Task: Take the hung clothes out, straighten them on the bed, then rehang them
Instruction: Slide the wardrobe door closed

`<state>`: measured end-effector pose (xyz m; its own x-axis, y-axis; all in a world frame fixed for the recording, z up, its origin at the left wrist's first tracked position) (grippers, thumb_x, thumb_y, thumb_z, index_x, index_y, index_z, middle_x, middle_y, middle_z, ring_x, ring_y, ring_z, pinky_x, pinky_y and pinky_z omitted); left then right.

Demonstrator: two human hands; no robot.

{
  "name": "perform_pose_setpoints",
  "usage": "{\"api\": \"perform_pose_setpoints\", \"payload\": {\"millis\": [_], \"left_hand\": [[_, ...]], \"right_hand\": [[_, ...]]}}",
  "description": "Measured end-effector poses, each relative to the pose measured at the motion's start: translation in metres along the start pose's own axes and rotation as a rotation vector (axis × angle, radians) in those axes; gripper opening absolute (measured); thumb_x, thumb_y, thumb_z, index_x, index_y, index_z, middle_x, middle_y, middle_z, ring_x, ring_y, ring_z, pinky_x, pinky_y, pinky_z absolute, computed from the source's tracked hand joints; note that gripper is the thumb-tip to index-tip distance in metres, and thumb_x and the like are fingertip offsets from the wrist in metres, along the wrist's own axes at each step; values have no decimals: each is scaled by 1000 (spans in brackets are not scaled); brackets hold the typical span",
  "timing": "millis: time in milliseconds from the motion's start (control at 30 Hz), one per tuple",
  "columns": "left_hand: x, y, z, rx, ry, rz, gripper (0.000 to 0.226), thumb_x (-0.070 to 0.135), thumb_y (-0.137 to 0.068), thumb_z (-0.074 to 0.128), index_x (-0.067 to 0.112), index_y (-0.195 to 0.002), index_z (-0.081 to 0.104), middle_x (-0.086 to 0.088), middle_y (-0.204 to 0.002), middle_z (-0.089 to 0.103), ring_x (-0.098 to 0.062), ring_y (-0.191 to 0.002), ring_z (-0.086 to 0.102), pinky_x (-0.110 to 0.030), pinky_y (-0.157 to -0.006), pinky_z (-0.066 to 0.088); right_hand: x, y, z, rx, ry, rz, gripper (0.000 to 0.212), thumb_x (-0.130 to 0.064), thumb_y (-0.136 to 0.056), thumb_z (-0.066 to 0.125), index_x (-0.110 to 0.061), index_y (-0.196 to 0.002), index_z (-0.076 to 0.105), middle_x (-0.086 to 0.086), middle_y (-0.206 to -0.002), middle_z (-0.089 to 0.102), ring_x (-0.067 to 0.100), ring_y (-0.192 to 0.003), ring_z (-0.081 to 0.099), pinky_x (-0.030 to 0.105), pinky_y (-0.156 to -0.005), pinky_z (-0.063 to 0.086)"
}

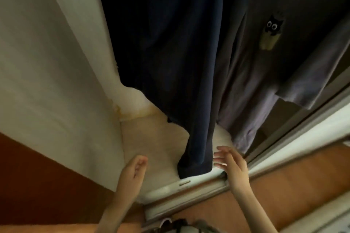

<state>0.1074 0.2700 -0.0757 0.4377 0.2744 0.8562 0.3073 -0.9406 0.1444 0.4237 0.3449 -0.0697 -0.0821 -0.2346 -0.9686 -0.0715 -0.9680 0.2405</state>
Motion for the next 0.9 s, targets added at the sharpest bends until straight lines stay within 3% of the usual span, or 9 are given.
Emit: {"api": "perform_pose_setpoints", "payload": {"millis": [67,167,367,433,600,767,900], "left_hand": [[-31,6,19,-97,-73,-47,22,16,-97,54,35,-87,59,15,-88,67,5,-88,63,-21,-81,48],[-60,12,50,-240,-203,-120,21,18,-97,54,34,-83,56,11,-87,66,-10,-90,65,-30,-79,48],[-52,8,130,-466,-328,-182,11,20,-96,56,30,-95,61,4,-104,65,-15,-97,60,-29,-90,46],[-28,5,166,-509,-335,-166,14,24,-96,55,36,-90,58,11,-99,64,-13,-97,62,-30,-89,48],[64,-1,282,-612,-317,-28,12,33,-98,49,32,-104,60,15,-104,64,0,-97,60,-23,-87,48],[191,-23,369,-557,-40,101,17,28,-98,53,24,-110,64,13,-108,66,6,-100,60,-13,-84,45],[275,-65,398,-404,170,152,30,35,-93,54,18,-116,61,-1,-115,66,-15,-110,62,-33,-97,49]], "right_hand": [[45,14,-9,33,28,108,25,-6,-100,39,-2,-103,63,25,-93,65,34,-83,64,36,-72,54],[90,34,-38,120,67,240,21,-12,-99,46,-4,-105,64,18,-90,69,28,-80,67,29,-66,55],[100,23,-129,225,336,256,18,-23,-97,50,-17,-108,63,3,-96,70,18,-83,69,25,-68,55],[82,5,-173,317,359,221,17,-21,-97,50,-16,-106,64,4,-93,70,19,-81,68,29,-69,56],[17,-53,-270,432,279,93,23,-24,-99,46,-14,-110,62,5,-95,69,21,-87,68,39,-79,56],[-52,-107,-301,326,270,-33,30,-34,-101,39,-17,-117,57,-3,-105,65,13,-97,64,33,-86,53],[-81,-132,-293,175,280,-106,32,-50,-91,38,-27,-103,58,-8,-100,65,14,-98,62,36,-87,50]]}}
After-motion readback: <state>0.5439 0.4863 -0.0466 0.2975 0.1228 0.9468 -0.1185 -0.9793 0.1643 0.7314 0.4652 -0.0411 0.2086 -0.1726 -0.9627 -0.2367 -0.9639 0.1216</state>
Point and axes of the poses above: each hand's wrist, its own y-axis away from the middle knuckle, its own z-axis out of the palm, x = y × z, the point moved 9 cm from there along -y, towards the middle knuckle
